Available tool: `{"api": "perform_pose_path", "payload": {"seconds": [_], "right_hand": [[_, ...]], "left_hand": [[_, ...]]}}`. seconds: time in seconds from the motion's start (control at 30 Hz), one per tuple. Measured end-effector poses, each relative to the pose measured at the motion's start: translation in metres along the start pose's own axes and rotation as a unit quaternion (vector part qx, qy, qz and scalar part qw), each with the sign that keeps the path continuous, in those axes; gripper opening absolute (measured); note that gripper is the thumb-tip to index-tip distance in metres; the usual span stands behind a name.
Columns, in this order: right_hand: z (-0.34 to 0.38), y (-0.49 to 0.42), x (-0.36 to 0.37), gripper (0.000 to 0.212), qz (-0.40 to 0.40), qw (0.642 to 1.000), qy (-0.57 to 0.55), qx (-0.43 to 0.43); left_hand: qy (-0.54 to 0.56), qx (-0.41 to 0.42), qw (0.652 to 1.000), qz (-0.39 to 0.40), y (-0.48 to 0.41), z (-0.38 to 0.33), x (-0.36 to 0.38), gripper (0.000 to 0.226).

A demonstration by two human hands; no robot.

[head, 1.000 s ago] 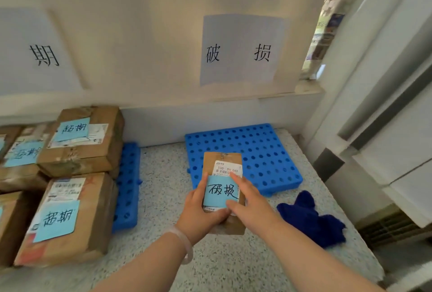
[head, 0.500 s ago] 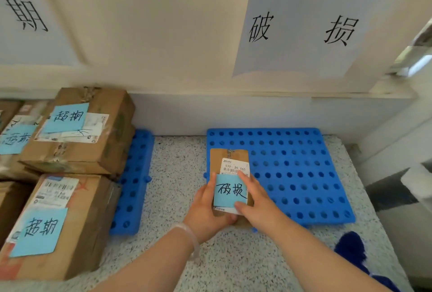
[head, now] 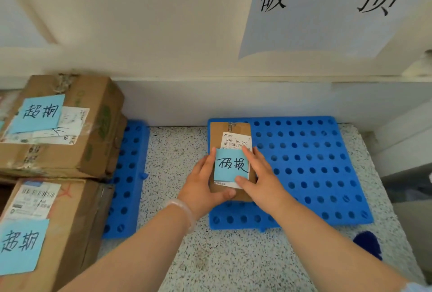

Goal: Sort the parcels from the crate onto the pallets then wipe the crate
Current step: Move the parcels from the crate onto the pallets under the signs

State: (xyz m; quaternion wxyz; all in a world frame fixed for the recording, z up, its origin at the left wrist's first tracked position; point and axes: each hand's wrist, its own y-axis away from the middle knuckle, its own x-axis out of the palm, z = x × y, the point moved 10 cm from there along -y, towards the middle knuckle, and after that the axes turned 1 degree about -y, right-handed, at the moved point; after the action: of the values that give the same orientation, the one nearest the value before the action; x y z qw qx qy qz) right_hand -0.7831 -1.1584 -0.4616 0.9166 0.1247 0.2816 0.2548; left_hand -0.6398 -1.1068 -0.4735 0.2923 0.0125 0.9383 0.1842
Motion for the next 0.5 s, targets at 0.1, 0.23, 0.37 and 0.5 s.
{"api": "perform_pose_path", "payload": {"seconds": [0.1,0.23,0.37,0.5], "right_hand": [[0.0,0.019,-0.002,0.078,-0.049,0.998,0.022,-0.022],[0.004,0.055,0.015,0.081,-0.051,0.985,0.15,-0.075],[0.001,0.072,0.034,0.086,-0.034,0.955,0.274,-0.103],[-0.002,0.065,0.033,0.094,-0.026,0.942,0.321,-0.094]], "left_hand": [[-0.052,0.018,0.998,-0.004,0.015,-0.001,0.002,0.1],[-0.172,0.103,0.979,-0.026,0.049,-0.006,0.015,0.083],[-0.249,0.092,0.964,0.002,0.068,0.002,0.029,0.084],[-0.282,0.079,0.956,0.015,0.058,-0.001,0.026,0.087]]}}
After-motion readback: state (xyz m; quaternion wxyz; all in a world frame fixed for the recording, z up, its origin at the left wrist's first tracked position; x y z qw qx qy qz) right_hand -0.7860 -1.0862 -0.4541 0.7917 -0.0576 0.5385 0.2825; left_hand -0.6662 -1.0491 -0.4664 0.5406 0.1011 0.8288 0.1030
